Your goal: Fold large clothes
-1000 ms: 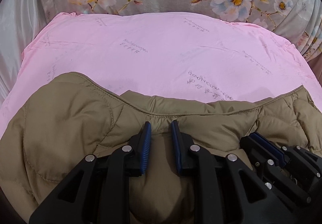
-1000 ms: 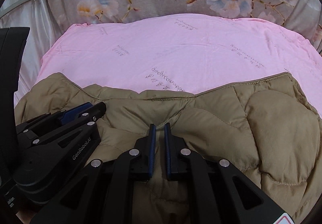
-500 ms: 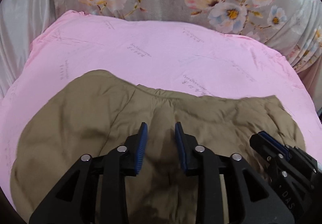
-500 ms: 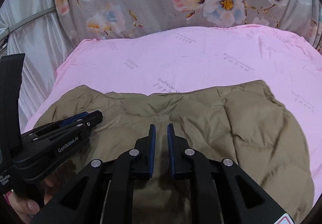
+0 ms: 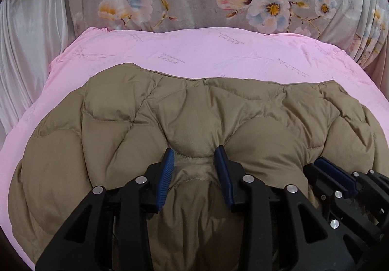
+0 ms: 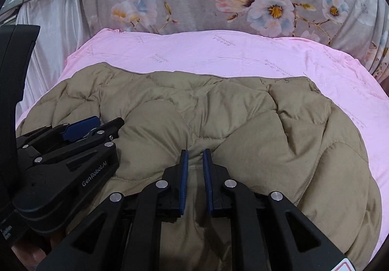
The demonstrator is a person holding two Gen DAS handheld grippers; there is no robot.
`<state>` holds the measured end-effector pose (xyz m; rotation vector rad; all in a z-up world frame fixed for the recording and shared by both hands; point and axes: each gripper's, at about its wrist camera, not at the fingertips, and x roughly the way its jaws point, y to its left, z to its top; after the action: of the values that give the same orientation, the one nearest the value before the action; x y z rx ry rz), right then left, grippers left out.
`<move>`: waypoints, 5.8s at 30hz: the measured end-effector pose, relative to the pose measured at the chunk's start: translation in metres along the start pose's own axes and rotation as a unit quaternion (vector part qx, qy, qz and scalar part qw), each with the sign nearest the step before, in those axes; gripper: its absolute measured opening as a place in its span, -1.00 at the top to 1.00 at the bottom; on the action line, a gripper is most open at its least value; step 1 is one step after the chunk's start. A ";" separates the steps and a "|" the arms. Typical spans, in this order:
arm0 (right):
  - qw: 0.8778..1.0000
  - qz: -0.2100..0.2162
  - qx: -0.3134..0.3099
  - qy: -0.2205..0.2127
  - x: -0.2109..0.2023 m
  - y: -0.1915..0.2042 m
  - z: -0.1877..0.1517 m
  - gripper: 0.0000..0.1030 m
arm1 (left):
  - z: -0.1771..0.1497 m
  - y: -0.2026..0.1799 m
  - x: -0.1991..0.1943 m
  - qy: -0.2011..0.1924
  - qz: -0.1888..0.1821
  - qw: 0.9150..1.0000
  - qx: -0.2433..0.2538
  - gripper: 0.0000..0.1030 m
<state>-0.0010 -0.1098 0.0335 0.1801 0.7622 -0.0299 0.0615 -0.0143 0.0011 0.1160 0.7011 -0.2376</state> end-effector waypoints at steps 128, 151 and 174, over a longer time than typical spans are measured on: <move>0.981 0.080 0.173 0.024 -0.119 -0.129 -0.037 0.76 | 0.065 -0.134 -0.187 -0.050 -0.193 0.973 0.121 0.79; 0.966 0.023 0.258 -0.014 -0.168 -0.246 -0.065 0.64 | -0.029 -0.254 -0.135 0.055 -0.205 0.953 0.214 0.69; 0.946 0.086 0.304 0.068 -0.054 -0.212 0.111 -0.39 | 0.161 -0.056 -0.133 0.010 -0.105 0.994 -0.027 -0.35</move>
<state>0.0164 -0.3397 0.1168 0.8433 0.8559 -0.0884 0.0494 -0.0745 0.2089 -0.0066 0.7390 -0.4186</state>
